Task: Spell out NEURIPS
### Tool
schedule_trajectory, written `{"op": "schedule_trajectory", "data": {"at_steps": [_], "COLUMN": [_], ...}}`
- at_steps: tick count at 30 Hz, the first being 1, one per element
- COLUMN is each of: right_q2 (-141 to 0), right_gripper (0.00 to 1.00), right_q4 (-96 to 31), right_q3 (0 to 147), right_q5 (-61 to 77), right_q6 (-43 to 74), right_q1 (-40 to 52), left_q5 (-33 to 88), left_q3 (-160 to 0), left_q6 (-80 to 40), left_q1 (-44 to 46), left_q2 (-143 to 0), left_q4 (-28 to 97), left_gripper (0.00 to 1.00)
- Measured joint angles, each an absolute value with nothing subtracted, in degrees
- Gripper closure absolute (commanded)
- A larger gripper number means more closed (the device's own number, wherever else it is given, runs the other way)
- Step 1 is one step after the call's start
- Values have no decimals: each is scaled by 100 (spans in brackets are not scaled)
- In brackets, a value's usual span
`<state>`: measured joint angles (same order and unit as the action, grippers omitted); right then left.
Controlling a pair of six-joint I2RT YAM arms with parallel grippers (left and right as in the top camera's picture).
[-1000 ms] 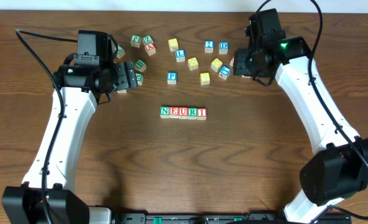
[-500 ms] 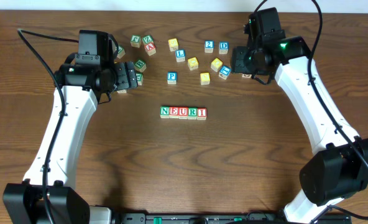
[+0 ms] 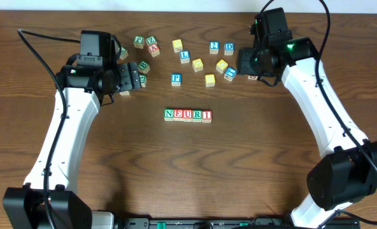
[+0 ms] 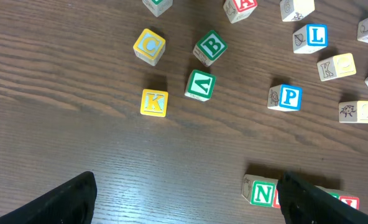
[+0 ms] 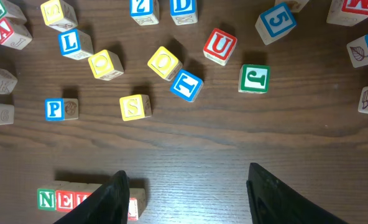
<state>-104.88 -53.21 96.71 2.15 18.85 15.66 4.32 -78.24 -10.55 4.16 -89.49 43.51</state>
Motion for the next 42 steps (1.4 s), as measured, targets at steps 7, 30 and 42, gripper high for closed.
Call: {"op": "schedule_trajectory", "data": {"at_steps": [7,30,42], "right_q2": [-10488,-10488,-10490], "right_gripper": [43,42,42], "right_q4": [-5321,-5295,-5288], "right_q3": [9671,9671,9671], "right_q5": [215,215,156], "right_q6": [1885,1885,1883], "right_q1": [1566,1566,1566], "left_q5": [432,432,432], "left_q3": [-7824,-7824,-7824], "left_q6": [-1055,-1055,-1055], "left_q1": [419,416,416], "left_q2": [-8949,-8958,-8958], "left_q4": [4351,4351,4346], "left_gripper": [9,9,9]}}
